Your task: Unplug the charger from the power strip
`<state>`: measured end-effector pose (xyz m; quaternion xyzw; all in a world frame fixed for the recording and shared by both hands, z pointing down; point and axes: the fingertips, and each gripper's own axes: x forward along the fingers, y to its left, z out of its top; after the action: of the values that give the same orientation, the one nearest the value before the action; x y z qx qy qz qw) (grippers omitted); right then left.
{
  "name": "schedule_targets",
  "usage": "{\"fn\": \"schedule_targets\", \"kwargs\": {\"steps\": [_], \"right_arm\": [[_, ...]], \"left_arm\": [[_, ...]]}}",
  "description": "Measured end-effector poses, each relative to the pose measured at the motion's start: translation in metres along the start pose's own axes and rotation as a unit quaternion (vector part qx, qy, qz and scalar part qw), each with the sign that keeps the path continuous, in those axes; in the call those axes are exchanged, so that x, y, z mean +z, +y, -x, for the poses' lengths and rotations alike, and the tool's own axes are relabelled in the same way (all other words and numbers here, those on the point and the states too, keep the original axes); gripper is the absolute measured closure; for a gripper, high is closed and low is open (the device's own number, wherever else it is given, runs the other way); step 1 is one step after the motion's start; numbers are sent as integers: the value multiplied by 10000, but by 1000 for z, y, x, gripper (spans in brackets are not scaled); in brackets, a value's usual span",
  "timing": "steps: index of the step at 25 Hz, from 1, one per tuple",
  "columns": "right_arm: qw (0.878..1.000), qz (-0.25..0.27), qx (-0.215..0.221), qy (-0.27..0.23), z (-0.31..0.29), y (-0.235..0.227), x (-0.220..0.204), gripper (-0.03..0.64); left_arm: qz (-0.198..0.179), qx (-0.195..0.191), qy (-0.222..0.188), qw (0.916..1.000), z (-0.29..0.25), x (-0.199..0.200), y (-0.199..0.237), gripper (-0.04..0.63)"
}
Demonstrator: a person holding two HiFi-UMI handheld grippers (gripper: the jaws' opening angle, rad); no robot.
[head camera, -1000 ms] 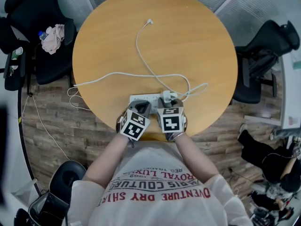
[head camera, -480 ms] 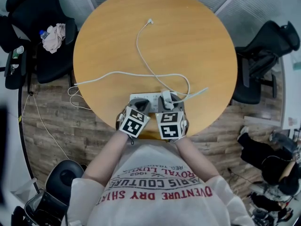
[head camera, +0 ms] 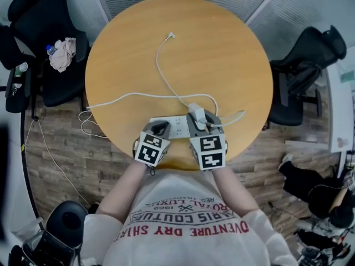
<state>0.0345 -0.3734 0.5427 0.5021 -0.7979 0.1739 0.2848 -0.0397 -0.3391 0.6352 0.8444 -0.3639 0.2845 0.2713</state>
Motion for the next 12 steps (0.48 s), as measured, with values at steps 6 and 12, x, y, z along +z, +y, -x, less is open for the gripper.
{"fn": "schedule_targets", "kwargs": {"steps": [6,12], "right_arm": [[9986,-173,-56,-495,24,-23,38,462],[9938,-276,161,-1061,46,-23,76,462]], "left_arm": [[49,326,-964,9948,45,65,12,561],[-11,593,-2266,9722,116,147,16,561]]}}
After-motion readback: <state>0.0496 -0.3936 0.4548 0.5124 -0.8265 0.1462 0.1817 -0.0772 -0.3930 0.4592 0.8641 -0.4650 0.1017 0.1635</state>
